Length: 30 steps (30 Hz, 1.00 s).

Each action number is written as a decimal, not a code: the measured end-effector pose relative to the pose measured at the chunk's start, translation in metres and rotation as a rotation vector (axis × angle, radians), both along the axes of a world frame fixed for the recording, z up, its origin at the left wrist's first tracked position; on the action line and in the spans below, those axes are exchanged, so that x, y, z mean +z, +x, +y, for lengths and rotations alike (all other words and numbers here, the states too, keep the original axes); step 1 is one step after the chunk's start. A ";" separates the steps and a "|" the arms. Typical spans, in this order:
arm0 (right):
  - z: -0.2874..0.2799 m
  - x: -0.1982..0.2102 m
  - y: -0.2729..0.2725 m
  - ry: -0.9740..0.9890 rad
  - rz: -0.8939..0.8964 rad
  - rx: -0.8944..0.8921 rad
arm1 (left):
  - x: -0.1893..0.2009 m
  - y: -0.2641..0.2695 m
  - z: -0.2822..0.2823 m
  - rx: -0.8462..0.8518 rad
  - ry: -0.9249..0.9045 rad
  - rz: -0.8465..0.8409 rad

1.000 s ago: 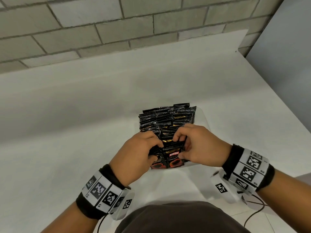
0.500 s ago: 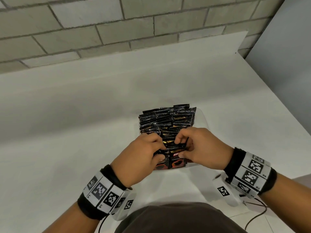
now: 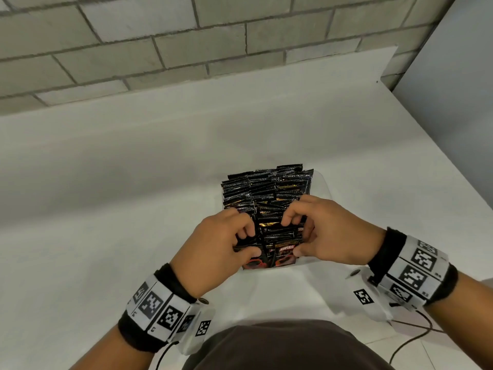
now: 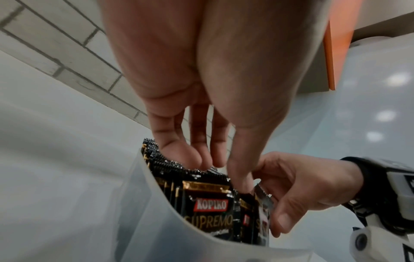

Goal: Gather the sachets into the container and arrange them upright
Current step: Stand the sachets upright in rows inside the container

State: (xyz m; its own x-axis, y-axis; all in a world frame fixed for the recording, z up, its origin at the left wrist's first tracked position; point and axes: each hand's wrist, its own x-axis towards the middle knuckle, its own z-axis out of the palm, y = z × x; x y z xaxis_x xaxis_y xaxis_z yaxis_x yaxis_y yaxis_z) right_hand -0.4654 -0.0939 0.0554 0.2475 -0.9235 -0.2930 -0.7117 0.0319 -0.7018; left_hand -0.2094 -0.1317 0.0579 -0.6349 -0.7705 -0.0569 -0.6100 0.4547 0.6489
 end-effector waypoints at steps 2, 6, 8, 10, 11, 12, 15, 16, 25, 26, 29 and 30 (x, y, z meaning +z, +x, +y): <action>0.000 -0.003 0.002 -0.015 -0.014 -0.002 | -0.005 0.000 0.001 0.005 0.012 0.003; 0.001 -0.008 0.009 -0.072 -0.037 -0.026 | -0.012 0.002 0.000 -0.013 -0.020 -0.020; -0.001 -0.008 0.011 -0.076 -0.057 -0.019 | -0.011 0.002 -0.001 -0.019 -0.028 -0.044; -0.004 -0.006 0.011 -0.061 -0.052 -0.006 | -0.009 0.002 0.000 -0.011 -0.017 -0.057; -0.005 -0.005 0.010 -0.053 -0.046 -0.002 | -0.007 0.002 0.000 -0.007 -0.012 -0.054; -0.006 -0.004 0.008 -0.045 -0.041 -0.003 | -0.005 0.001 0.001 -0.007 -0.013 -0.048; -0.007 -0.002 0.006 -0.024 -0.037 0.003 | 0.002 -0.002 0.004 -0.028 -0.019 -0.036; -0.006 0.000 0.005 -0.020 -0.042 0.012 | 0.002 -0.003 0.004 -0.031 -0.021 -0.044; -0.013 0.019 -0.038 -0.134 0.201 -0.206 | 0.008 -0.010 0.001 -0.134 -0.073 -0.064; -0.012 0.018 -0.038 -0.083 0.265 -0.178 | 0.007 -0.011 0.002 -0.176 -0.084 -0.084; -0.009 0.013 -0.030 0.035 0.383 -0.095 | 0.004 -0.017 0.004 -0.309 -0.113 -0.134; -0.009 0.013 -0.026 0.035 0.400 -0.079 | 0.003 -0.018 0.004 -0.342 -0.111 -0.156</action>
